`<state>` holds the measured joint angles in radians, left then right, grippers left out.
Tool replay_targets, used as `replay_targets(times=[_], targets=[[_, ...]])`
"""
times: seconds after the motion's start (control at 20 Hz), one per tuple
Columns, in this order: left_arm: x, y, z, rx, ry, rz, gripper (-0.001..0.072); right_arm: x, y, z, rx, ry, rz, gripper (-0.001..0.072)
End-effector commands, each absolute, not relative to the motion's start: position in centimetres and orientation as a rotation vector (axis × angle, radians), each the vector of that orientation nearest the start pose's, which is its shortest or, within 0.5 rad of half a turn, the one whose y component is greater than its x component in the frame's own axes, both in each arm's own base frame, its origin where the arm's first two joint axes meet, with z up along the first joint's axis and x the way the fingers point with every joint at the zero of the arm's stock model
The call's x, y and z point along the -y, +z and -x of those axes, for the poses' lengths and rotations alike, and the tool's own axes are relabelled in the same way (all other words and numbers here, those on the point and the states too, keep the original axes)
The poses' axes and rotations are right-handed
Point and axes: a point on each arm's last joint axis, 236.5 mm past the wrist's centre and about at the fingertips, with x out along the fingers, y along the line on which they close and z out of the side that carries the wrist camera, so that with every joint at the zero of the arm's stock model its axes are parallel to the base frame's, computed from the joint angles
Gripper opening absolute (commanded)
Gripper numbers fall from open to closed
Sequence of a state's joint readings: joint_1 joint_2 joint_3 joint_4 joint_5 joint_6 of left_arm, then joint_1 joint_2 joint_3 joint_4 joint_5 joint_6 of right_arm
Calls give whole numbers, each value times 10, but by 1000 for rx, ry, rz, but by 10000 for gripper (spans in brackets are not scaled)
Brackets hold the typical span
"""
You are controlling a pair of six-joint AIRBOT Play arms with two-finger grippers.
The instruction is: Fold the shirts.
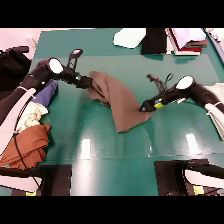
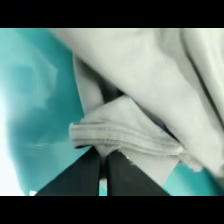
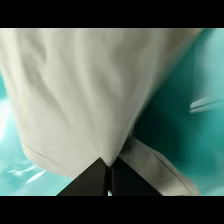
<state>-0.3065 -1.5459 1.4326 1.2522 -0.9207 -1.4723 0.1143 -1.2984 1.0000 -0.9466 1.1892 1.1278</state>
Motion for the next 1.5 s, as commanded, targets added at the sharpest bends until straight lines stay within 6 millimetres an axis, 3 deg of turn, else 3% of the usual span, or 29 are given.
replay_targets(times=[0.0, 0.2, 0.4, 0.5, 0.55, 0.6, 0.7, 0.8, 0.95, 1.05, 1.25, 1.35, 1.45], targets=[[161, 71, -476, -929, -341, -47, 30, -98, 54, -356, -1170, 490, 16, 13], [116, 153, -477, -742, -263, 13, 30, -38, 174, -368, -874, 307, 101, 13], [104, 256, -456, -470, -254, 29, 30, -6, 277, -350, -626, 188, 132, 13], [100, 305, -438, -333, -254, 40, 30, 6, 315, -334, -535, 131, 158, 13], [99, 324, -429, -283, -259, 51, 30, 8, 329, -326, -498, 114, 157, 13], [102, 331, -423, -268, -272, 62, 30, 9, 336, -321, -477, 101, 138, 13], [107, 324, -422, -293, -285, 40, 30, 3, 330, -317, -480, 114, 133, 13], [106, 332, -422, -268, -283, 42, 30, -2, 321, -319, -491, 132, 139, 13], [103, 391, -401, -158, -290, 42, 30, -7, 337, -317, -462, 143, 151, 13], [97, 450, -366, -44, -299, 43, 30, -8, 367, -308, -395, 134, 168, 13], [79, 562, -259, 231, -316, 54, 29, -8, 432, -276, -257, 97, 220, 12], [70, 593, -213, 332, -317, 56, 29, -7, 454, -262, -208, 75, 236, 12], [67, 600, -194, 359, -318, 52, 29, -1, 464, -252, -205, 43, 223, 12]])
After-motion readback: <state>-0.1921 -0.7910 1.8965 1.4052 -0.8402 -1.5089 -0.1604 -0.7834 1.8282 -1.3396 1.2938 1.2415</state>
